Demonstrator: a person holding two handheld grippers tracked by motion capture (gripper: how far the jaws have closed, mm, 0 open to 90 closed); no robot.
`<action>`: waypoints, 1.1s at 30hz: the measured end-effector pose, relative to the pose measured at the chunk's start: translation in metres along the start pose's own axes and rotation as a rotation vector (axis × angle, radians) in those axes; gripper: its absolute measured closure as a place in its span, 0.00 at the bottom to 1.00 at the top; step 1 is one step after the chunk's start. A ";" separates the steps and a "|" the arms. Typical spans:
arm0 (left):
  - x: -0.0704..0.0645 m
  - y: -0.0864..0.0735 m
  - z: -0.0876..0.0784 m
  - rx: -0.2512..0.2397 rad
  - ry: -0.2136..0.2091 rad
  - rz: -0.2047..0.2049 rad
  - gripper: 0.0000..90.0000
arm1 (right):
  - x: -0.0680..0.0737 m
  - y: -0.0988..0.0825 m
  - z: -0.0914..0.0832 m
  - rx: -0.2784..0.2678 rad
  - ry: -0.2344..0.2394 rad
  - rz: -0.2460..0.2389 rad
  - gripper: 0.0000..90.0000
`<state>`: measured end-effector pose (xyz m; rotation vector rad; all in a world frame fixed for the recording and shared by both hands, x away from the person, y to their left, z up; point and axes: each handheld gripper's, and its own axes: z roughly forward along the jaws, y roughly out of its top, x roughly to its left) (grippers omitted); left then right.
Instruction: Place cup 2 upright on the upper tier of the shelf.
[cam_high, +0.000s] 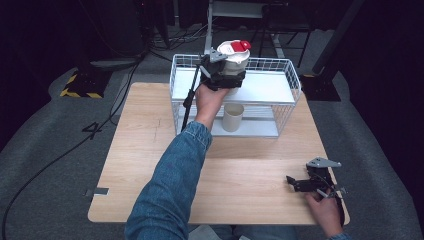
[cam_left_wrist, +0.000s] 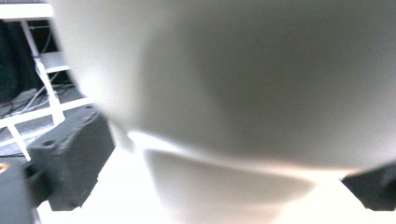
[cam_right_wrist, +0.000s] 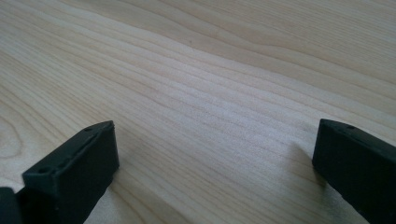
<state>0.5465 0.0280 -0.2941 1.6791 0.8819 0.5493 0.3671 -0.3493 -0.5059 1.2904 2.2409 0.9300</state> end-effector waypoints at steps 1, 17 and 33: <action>0.000 0.000 -0.001 0.000 -0.002 0.002 0.01 | 0.000 0.000 0.000 0.000 0.000 0.000 0.01; -0.001 0.000 -0.039 -0.028 -0.023 0.020 0.00 | 0.000 0.000 0.000 0.000 0.000 0.000 0.01; -0.011 -0.012 -0.103 -0.054 -0.044 0.050 0.00 | -0.001 0.001 0.001 0.003 0.010 -0.005 0.00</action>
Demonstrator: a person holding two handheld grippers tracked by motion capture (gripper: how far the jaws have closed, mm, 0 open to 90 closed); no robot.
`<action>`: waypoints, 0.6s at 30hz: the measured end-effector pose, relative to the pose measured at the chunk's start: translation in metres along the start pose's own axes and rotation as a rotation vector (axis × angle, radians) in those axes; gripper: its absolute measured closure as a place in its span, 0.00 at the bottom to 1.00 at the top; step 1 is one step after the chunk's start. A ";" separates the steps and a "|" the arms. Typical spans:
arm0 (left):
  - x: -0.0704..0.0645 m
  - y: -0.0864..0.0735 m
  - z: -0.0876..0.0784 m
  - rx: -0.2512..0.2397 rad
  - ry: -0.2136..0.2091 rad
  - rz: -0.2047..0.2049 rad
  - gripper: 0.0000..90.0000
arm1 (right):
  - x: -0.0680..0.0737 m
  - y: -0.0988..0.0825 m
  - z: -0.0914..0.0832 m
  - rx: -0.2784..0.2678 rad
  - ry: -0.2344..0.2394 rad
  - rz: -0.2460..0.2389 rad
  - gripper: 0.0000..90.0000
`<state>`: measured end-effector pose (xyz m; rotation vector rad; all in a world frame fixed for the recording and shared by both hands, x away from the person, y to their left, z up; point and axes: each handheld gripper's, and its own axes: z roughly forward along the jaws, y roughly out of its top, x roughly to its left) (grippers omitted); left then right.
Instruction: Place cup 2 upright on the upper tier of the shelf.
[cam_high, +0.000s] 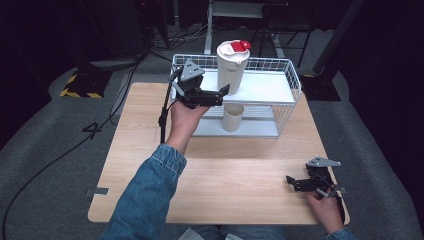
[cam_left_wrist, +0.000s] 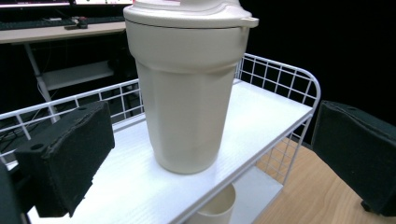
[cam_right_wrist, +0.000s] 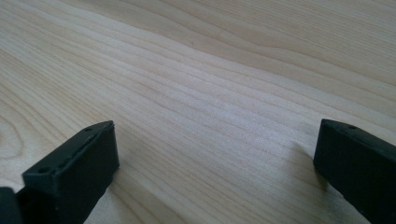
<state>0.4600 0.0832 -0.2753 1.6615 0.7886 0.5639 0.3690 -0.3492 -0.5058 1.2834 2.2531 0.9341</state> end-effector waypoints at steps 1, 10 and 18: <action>-0.001 -0.001 -0.004 -0.002 -0.002 0.002 0.00 | 0.000 0.000 0.000 0.000 0.001 0.000 0.00; 0.001 -0.010 -0.047 -0.007 0.006 0.005 0.00 | 0.001 0.002 0.002 -0.001 0.003 -0.009 0.00; 0.005 -0.029 -0.075 0.017 0.042 0.030 0.00 | 0.001 0.002 0.002 -0.001 0.003 -0.008 0.00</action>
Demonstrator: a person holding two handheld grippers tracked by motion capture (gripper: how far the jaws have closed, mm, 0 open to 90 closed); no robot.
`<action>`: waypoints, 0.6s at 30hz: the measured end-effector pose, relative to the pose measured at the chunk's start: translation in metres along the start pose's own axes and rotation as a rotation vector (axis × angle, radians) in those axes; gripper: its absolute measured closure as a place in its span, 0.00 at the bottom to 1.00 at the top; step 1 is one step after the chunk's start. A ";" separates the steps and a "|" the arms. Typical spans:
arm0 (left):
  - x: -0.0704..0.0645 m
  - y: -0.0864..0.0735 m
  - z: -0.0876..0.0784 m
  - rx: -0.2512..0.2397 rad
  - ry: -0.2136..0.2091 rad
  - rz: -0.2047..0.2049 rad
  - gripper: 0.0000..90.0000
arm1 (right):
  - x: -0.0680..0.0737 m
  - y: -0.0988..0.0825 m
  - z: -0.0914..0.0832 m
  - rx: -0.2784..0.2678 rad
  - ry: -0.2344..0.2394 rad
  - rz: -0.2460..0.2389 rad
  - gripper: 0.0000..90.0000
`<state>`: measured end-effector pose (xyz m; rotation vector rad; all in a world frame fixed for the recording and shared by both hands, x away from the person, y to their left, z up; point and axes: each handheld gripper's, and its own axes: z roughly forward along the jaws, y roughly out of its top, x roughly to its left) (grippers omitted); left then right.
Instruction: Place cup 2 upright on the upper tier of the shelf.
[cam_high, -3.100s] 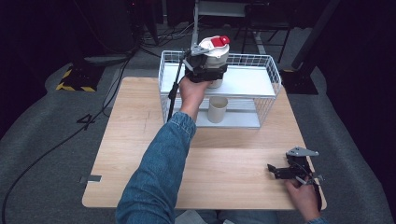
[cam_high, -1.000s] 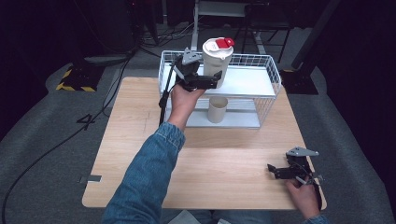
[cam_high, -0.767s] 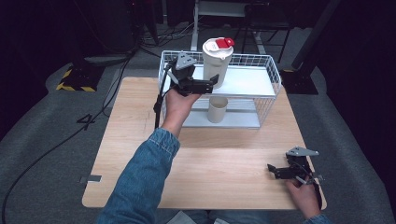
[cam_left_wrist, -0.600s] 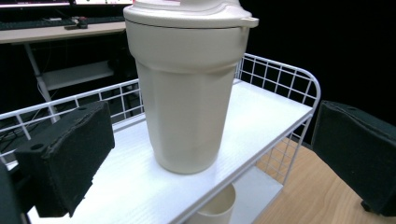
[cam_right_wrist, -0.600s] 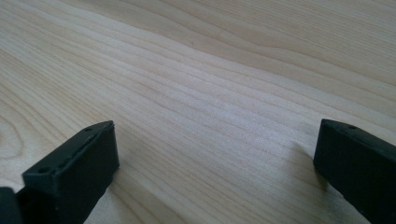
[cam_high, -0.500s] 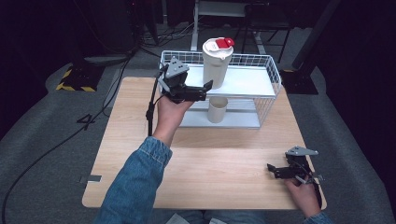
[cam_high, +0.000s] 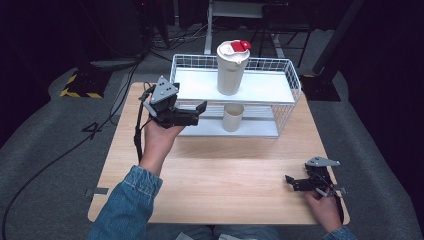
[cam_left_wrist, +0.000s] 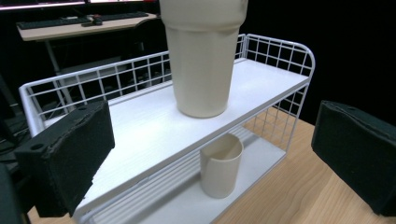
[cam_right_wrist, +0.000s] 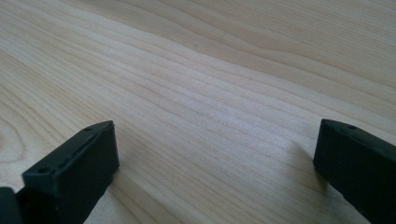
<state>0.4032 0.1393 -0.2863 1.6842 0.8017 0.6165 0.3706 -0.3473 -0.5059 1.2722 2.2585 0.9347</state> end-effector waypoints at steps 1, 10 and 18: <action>0.001 -0.002 -0.003 0.000 0.003 -0.002 0.00 | 0.000 0.000 0.000 -0.001 -0.001 0.000 0.00; 0.004 -0.029 -0.028 0.025 0.021 0.004 0.00 | 0.000 0.000 0.000 0.000 0.000 0.000 0.00; -0.002 -0.053 -0.046 0.053 0.014 0.019 0.00 | 0.000 0.000 0.000 -0.001 -0.001 0.000 0.00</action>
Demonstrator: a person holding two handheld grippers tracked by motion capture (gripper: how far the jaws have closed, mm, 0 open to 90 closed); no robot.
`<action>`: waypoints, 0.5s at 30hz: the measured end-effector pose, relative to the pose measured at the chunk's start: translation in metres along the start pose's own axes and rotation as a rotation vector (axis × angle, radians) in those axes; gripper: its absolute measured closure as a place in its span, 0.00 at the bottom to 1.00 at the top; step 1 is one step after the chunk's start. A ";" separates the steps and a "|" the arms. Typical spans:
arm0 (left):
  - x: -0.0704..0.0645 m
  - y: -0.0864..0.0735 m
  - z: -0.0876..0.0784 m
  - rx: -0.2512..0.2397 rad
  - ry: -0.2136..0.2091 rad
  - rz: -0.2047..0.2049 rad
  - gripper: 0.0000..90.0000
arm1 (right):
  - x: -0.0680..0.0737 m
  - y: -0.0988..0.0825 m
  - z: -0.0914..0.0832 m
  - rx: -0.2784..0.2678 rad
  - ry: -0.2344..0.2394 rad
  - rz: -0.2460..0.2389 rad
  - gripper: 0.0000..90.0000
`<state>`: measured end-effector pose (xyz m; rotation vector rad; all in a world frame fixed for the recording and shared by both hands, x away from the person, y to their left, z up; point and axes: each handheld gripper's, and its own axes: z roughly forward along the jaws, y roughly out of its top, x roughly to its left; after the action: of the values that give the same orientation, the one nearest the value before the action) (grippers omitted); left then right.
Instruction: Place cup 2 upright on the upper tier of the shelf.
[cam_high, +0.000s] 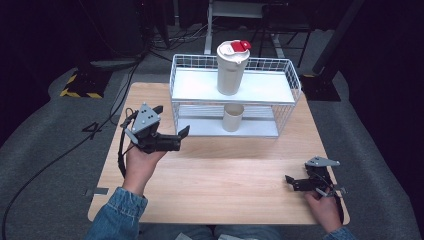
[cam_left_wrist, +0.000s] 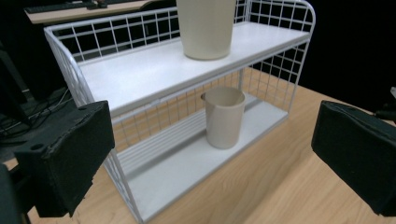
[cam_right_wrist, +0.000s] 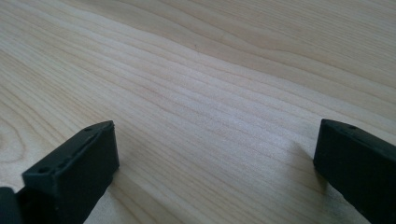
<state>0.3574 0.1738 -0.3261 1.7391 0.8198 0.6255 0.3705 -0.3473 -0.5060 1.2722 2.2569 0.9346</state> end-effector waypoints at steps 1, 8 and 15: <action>-0.001 -0.004 -0.002 0.005 -0.003 0.003 0.00 | 0.000 0.000 0.000 0.000 0.000 0.000 0.00; -0.007 -0.026 -0.016 0.038 -0.014 0.012 0.00 | 0.000 0.000 0.000 0.001 0.001 0.000 0.00; -0.007 -0.044 -0.025 0.060 -0.024 0.002 0.00 | 0.000 0.000 0.000 0.000 0.000 0.000 0.00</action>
<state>0.3243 0.1920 -0.3604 1.7987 0.8279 0.5858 0.3705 -0.3473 -0.5060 1.2723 2.2566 0.9348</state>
